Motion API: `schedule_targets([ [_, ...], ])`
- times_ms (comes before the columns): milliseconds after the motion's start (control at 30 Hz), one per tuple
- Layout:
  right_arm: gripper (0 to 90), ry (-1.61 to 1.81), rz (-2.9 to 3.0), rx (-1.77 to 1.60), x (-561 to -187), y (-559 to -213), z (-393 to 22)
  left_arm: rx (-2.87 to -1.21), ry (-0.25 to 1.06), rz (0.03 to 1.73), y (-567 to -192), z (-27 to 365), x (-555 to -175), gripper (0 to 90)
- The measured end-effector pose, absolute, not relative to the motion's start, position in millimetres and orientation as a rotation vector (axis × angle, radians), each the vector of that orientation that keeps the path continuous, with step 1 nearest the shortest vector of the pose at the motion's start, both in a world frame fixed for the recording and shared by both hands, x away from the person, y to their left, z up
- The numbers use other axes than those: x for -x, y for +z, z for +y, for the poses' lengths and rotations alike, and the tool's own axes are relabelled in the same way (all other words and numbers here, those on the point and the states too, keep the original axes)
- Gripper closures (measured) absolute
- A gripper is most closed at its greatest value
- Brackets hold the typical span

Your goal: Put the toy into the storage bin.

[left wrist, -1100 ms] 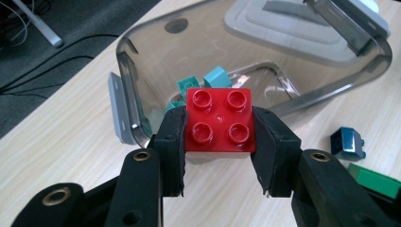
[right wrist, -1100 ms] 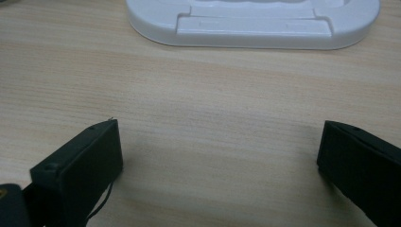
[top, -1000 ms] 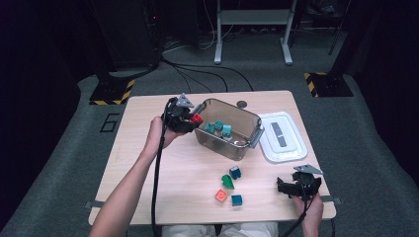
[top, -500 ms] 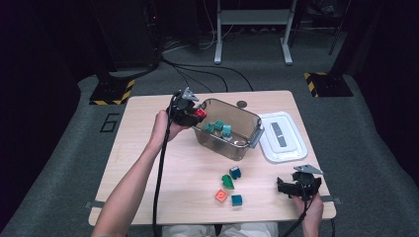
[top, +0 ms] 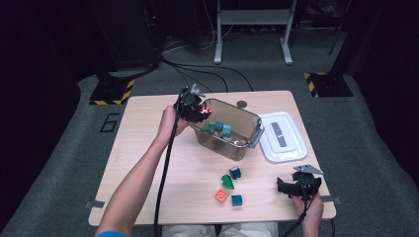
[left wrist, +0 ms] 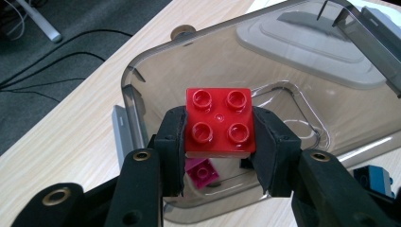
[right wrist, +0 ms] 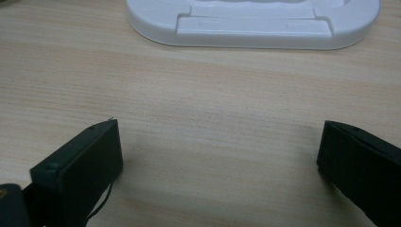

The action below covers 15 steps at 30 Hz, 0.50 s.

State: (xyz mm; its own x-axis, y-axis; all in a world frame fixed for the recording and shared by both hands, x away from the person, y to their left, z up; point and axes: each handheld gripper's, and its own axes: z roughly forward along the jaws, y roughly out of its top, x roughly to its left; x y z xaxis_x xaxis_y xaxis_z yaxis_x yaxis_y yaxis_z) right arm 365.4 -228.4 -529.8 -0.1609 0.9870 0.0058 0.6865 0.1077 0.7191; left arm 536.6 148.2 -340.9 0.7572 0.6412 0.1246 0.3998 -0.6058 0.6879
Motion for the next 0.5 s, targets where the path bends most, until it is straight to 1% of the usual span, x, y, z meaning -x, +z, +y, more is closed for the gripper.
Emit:
schedule_targets([
  [500,0.3,0.815,1.907,-1.625,-365.4,-529.8,-228.5,-2.335,0.421,0.822,-358.3,128.5,-559.6,58.5],
])
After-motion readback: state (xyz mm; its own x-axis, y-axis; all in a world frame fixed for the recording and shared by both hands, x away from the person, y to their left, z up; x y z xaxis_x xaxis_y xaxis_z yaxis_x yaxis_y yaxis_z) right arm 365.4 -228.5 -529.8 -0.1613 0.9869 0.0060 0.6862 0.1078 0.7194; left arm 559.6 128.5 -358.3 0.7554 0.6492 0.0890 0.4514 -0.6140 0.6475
